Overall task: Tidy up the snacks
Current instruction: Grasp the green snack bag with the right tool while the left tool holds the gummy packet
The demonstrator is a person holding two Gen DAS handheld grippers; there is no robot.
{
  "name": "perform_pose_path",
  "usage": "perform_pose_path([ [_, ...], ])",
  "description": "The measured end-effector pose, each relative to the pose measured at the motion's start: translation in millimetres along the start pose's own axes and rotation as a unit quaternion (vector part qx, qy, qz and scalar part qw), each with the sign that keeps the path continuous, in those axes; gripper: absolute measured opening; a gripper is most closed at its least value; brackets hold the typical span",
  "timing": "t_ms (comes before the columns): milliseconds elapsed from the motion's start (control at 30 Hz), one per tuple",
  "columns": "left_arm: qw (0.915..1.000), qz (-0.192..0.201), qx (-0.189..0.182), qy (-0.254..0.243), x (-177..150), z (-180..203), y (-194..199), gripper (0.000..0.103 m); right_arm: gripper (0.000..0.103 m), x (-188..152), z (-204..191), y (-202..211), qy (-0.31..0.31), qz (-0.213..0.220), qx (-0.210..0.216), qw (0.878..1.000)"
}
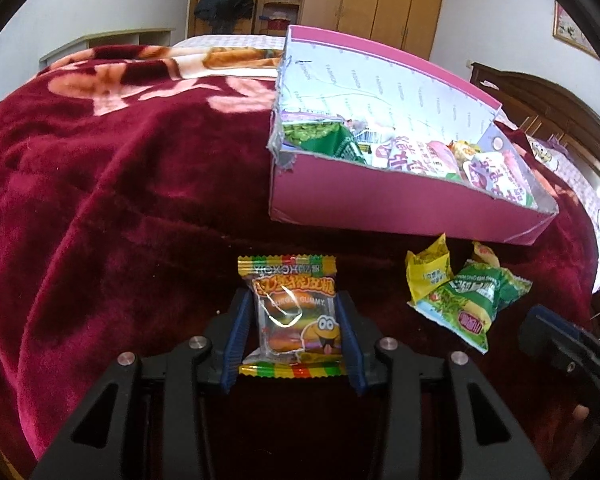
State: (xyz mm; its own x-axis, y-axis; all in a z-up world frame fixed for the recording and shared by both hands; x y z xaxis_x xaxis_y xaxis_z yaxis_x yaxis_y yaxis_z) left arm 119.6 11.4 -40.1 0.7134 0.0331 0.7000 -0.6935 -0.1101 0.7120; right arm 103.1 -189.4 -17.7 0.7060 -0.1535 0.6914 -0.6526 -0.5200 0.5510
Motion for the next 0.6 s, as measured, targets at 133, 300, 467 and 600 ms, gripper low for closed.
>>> perform_pose_path([
  [133,1.0000,0.003,-0.002,0.000,-1.9,0.1,0.8,0.044,0.066,2.3,-6.1,-9.4,-0.004,-0.008,0.008,1.000],
  [300,0.9999,0.000,-0.009,0.007,-1.9,-2.4,-0.7,0.044,0.066,7.1,-10.0,-23.7,-0.011,-0.011,0.013,1.000],
  [467,0.9999,0.001,-0.009,0.007,-2.3,-1.8,-0.8,0.044,0.066,9.1,-2.5,-37.8,-0.033,-0.014,0.012,0.999],
  [600,1.0000,0.003,-0.006,0.006,-2.6,-0.6,-0.8,0.044,0.066,8.1,4.0,-40.8,-0.044,-0.006,0.015,0.999],
])
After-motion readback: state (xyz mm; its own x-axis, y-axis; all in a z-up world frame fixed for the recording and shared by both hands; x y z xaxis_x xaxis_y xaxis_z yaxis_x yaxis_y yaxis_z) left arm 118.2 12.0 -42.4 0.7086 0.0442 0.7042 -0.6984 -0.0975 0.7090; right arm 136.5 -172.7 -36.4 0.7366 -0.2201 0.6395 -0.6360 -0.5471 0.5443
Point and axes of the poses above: each gripper's, at about its wrist camera, not at the fingertips, and y roughly against the way its jaws point, z to its right, x to its top, the point moved 1 cm from there along -y, roughly the way its jaws point, and after that the axes turned 14 degrees about x, right-handed, at the moved point
